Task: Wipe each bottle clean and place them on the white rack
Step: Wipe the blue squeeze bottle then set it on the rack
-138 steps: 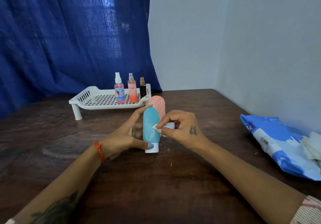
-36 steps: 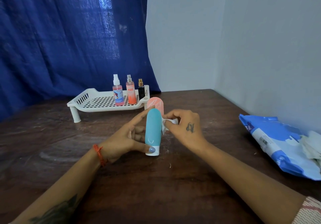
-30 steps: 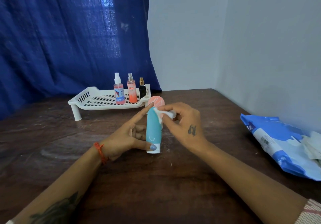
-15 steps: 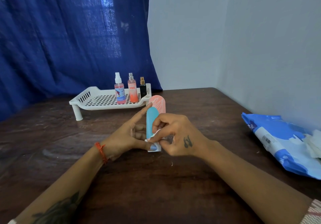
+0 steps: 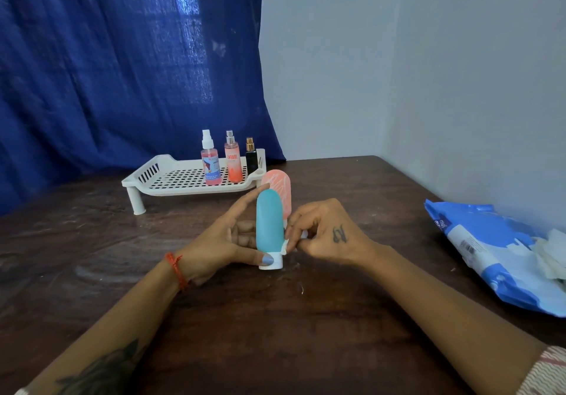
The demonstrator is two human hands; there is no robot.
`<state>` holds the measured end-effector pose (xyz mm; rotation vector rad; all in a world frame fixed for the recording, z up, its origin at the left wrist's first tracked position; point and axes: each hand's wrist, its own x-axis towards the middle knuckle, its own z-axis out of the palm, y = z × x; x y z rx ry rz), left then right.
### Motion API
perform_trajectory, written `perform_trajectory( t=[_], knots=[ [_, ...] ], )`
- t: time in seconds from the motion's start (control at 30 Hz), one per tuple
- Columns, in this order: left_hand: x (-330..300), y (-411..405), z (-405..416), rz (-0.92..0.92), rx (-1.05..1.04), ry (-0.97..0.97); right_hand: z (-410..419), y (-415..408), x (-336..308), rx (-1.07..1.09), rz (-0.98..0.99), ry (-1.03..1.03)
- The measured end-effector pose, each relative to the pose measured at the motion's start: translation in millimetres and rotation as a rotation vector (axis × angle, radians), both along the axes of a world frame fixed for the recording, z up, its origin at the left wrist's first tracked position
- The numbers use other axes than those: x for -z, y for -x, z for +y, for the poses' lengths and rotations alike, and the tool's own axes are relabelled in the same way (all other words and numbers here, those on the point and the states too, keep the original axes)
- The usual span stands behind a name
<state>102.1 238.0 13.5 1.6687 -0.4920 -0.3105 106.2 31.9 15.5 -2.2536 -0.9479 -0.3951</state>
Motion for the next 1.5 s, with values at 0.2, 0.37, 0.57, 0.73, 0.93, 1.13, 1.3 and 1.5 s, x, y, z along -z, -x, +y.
perform_trajectory(
  t=[0.2, 0.37, 0.57, 0.73, 0.93, 1.13, 1.3, 1.5],
  knots=[
    [-2.3, 3.3, -1.1, -0.011, -0.008, 0.075, 3.9, -2.0, 3.0, 0.193, 0.055, -0.099],
    [-6.0, 3.6, 1.8, -0.021, -0.018, 0.167, 4.5, -0.7, -2.2, 0.268, -0.091, -0.426],
    [-5.8, -1.5, 3.1, -0.006, -0.097, 0.236, 15.1, 15.5, 1.6, 0.02, -0.525, -0.291],
    [-7.4, -1.2, 2.2, -0.048, -0.162, 0.261, 16.6, 15.2, 4.8, -0.004, -0.645, -0.162],
    [-9.7, -0.9, 2.8, -0.057, -0.175, 0.299, 21.6, 10.1, 6.4, 0.118, -0.386, -0.358],
    [-11.1, 1.0, 0.8, -0.163, -0.249, 0.29, 26.1, 15.8, -1.4, 0.255, 0.275, -0.496],
    [-11.0, 2.5, -1.4, -0.28, -0.298, 0.288, 34.1, 23.5, -10.3, 0.013, 1.059, -0.904],
    [-7.4, 5.9, -7.7, -0.422, -0.346, 0.206, 34.0, 25.6, -11.0, -0.168, 1.501, -1.277]
  ],
)
